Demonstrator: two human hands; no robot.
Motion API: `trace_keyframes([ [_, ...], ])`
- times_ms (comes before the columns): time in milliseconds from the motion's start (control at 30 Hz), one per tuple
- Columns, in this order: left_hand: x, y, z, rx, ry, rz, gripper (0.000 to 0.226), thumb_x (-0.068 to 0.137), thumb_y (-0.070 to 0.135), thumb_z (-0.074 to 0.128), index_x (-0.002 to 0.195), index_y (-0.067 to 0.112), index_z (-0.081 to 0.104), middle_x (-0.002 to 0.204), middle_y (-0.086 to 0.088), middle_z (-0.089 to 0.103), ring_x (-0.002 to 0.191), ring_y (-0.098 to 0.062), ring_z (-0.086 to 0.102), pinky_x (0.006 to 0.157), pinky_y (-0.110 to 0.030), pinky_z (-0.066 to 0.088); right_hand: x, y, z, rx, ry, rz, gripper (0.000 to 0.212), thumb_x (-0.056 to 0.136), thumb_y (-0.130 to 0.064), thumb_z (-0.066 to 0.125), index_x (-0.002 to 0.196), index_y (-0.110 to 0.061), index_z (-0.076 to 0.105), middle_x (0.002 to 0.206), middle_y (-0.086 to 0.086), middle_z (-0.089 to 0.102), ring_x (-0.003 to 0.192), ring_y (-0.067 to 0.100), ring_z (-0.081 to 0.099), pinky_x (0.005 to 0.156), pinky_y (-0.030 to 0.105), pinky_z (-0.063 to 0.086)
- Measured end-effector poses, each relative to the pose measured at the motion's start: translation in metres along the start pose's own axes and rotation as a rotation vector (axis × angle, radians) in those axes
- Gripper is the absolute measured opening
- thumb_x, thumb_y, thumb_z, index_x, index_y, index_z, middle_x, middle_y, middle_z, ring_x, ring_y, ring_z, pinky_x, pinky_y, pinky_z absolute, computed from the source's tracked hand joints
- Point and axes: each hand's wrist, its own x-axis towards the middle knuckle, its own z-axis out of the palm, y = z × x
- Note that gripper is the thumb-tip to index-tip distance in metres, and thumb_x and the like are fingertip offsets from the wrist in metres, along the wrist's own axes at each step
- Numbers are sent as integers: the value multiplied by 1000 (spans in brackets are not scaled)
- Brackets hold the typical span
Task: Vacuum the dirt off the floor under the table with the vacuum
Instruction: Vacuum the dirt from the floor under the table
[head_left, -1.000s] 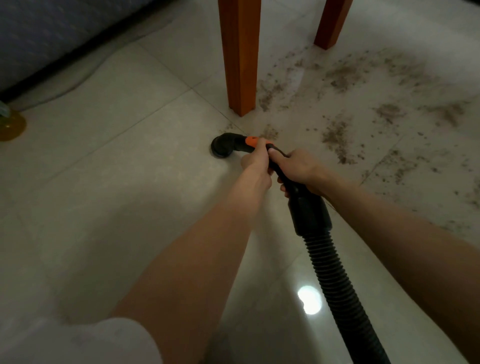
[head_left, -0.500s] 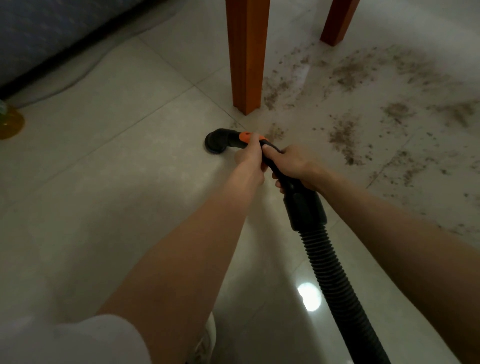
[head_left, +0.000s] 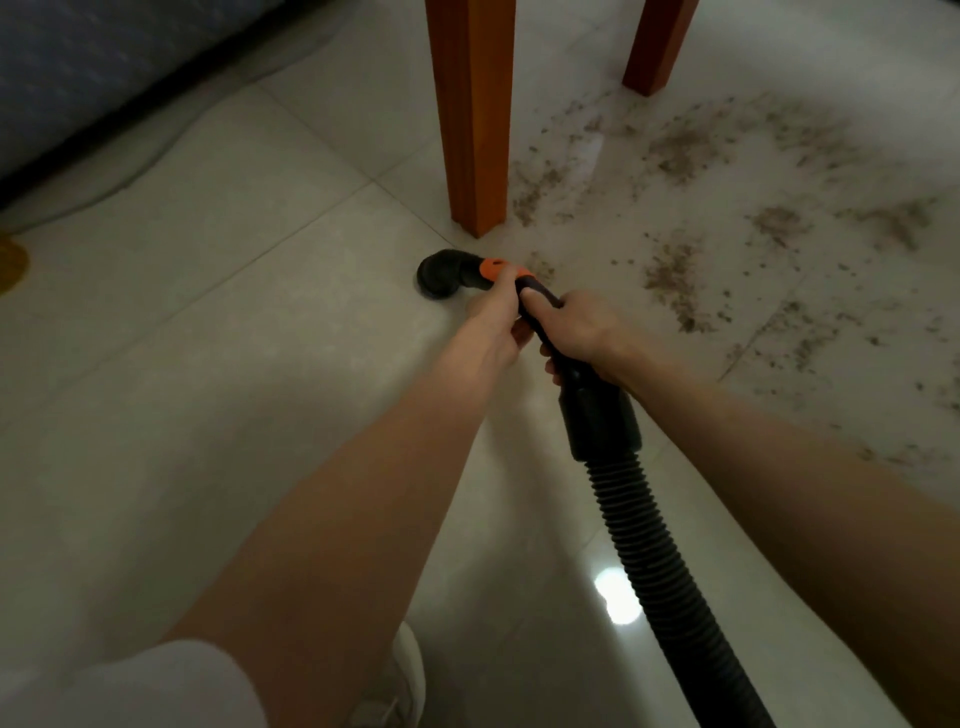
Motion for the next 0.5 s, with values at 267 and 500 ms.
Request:
trace_keyframes([
  [267,4,19,7,133,-72,-19,44,95,38,50,127,7,51,123,-11,58,114,-25,57,83,-30,49,19,-2,4,-12,138,-37,40,98,-42,43,91,-3,51,66,7,54,50,19,55,53,31,50],
  [500,11,29,5,198,-86,-17,43,96,37,49,128,8,50,117,-11,58,111,-22,58,75,-28,47,29,-4,9,-25,180,-47,39,98,-41,44,97,-3,51,68,7,55,52,19,57,57,35,54],
])
